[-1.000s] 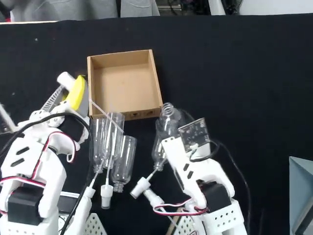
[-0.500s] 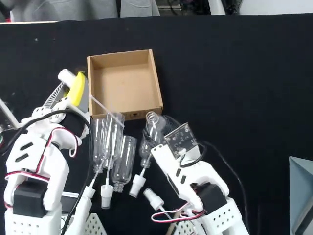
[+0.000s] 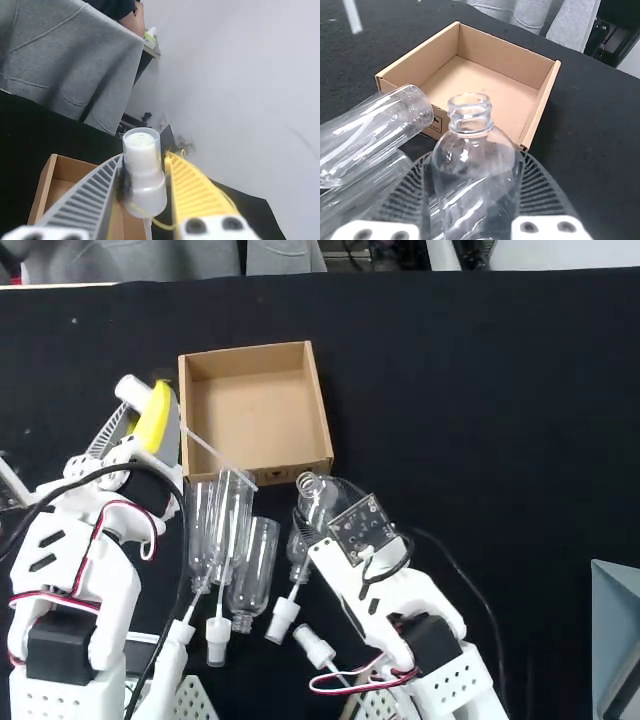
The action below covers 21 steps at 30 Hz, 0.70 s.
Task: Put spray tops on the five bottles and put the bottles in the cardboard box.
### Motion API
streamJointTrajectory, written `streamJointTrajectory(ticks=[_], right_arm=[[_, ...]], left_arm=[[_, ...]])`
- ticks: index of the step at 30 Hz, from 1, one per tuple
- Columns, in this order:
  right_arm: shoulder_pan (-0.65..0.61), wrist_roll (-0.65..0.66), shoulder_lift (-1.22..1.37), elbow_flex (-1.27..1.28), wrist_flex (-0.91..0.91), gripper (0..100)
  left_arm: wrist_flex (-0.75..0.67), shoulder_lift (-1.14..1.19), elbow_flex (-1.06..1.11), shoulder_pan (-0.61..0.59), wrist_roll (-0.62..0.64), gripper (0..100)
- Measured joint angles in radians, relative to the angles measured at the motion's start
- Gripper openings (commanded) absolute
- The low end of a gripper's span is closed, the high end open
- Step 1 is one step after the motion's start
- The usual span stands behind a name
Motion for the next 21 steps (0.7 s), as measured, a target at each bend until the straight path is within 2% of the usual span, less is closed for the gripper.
streamJointTrajectory(ticks=[4,8,17,21], right_arm=[[0.0,0.029,0.0,0.0,0.0,8.4],[0.0,0.057,0.0,0.0,0.0,8.4],[-0.002,0.061,0.0,0.0,0.0,8.2],[-0.06,0.061,0.0,0.0,0.0,8.2]], left_arm=[[-0.011,0.0,0.0,0.0,0.0,3],[-0.011,0.0,0.0,0.061,0.0,3],[-0.011,-0.005,0.017,0.101,0.0,3],[-0.011,0.002,0.035,0.129,0.0,3]])
